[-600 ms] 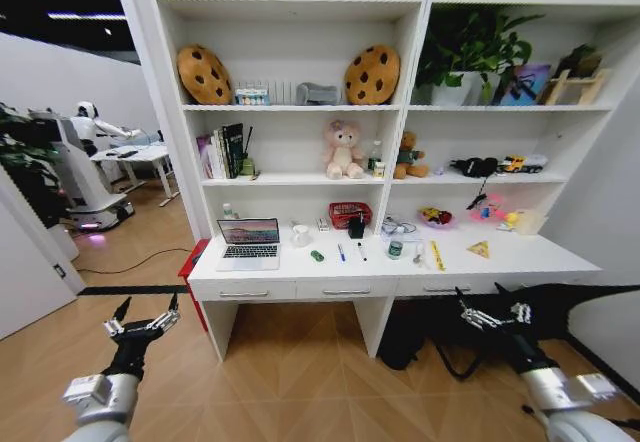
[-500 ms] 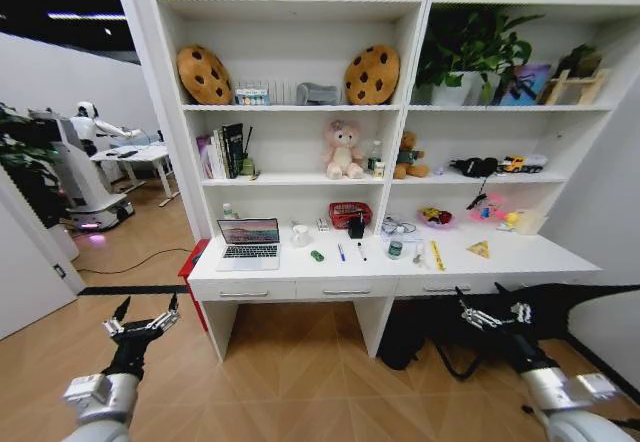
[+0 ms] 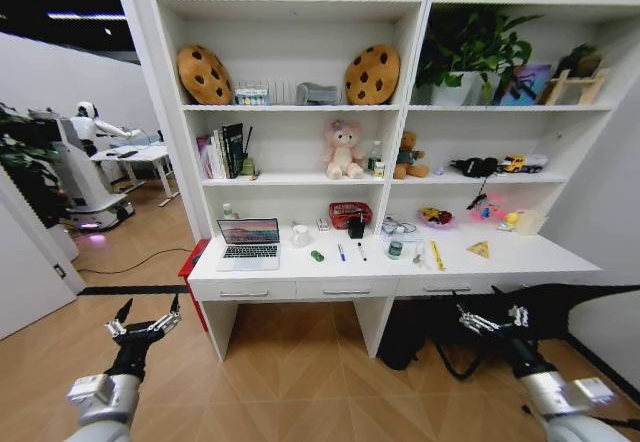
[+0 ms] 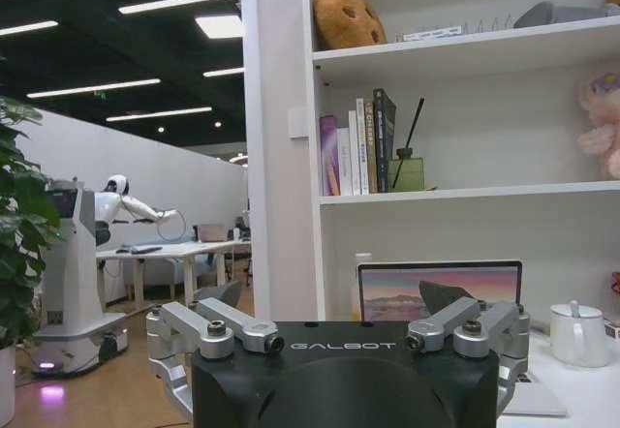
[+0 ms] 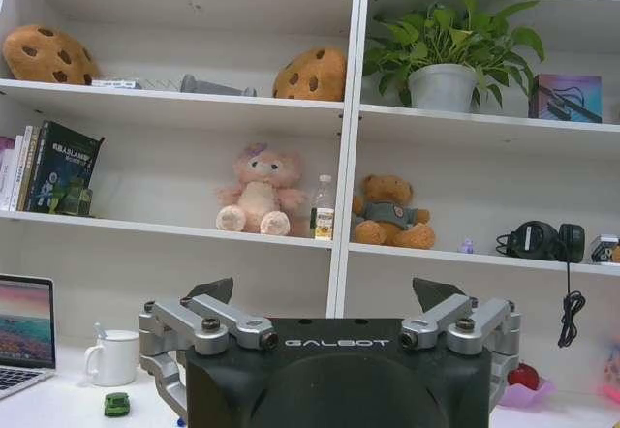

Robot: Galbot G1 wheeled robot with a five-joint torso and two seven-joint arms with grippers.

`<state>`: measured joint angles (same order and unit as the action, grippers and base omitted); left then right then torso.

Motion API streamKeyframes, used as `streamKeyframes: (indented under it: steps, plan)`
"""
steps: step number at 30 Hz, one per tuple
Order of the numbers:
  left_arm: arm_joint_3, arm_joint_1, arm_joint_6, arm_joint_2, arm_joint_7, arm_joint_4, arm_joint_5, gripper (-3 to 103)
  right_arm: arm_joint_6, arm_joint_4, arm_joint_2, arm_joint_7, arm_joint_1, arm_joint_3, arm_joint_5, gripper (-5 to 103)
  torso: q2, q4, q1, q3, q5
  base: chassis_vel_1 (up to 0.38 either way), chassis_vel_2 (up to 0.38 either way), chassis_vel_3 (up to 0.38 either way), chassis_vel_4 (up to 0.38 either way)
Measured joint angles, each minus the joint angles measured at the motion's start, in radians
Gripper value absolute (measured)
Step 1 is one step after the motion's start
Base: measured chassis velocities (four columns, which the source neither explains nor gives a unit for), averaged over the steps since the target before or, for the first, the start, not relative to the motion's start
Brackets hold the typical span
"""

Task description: Organize the objects on the table.

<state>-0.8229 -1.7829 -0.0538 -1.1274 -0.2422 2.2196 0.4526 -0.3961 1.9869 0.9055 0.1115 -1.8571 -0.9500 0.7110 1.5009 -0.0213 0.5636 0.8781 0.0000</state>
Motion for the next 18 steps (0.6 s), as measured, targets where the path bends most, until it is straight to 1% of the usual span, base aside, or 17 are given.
streamKeyframes:
  steps: [13,18]
  plan:
    - [0.001,-0.005,-0.004,-0.006,0.001,-0.001,0.003,100,0.003,-0.002,0.006,-0.001,-0.001,0.004,0.01,100,0.0,0.0,0.0,0.0,0.0,0.0,0.0,0.0,0.0]
    - [0.009,-0.013,-0.007,-0.013,0.004,0.002,0.001,100,-0.007,-0.005,0.011,0.003,-0.007,0.003,0.023,100,0.0,0.0,0.0,0.0,0.0001,0.0,0.0,0.0,0.0]
